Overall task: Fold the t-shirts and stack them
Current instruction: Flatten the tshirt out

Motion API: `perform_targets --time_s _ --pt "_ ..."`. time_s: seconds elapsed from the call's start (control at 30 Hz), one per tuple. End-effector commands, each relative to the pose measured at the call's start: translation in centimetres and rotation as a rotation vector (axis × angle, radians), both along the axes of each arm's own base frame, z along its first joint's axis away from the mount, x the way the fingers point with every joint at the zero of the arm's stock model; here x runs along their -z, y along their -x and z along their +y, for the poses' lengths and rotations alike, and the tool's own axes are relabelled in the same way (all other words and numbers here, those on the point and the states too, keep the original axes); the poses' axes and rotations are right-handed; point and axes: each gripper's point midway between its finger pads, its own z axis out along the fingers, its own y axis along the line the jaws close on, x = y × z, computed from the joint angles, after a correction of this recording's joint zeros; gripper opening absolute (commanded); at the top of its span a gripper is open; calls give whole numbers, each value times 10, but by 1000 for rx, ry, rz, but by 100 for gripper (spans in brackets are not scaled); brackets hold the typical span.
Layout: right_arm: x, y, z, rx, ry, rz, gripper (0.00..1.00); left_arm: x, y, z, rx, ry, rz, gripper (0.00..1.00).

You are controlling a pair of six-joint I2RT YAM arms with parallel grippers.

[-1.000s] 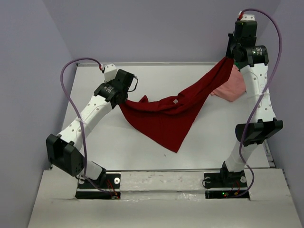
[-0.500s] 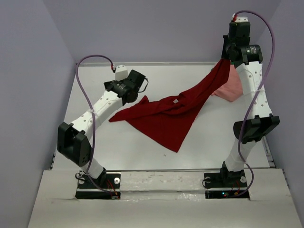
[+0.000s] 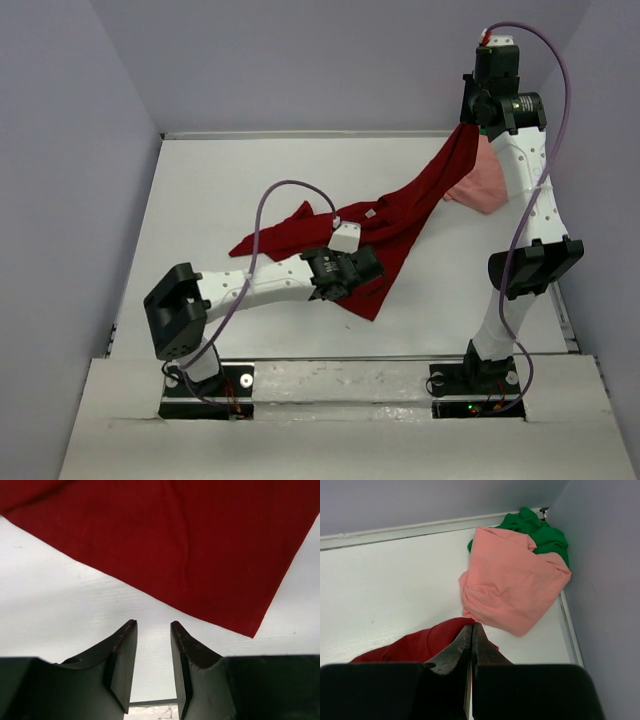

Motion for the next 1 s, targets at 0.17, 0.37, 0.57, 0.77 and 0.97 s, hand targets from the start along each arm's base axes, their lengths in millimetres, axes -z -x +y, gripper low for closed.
perform_targets --time_s 0.17,0.37,0.57,0.77,0.97 --pt "-23 0 14 -48 -24 -67 0 56 46 -63 134 4 107 43" --pt "-3 -4 22 -65 -38 -27 0 67 57 -80 204 -50 123 43" --pt "32 -10 57 -138 -35 52 0 52 48 -76 162 -47 71 44" --pt "59 -19 72 -142 -23 115 0 51 49 -75 174 -49 76 45" --pt "52 -22 71 -134 -17 102 0 54 50 -86 226 -41 85 45"
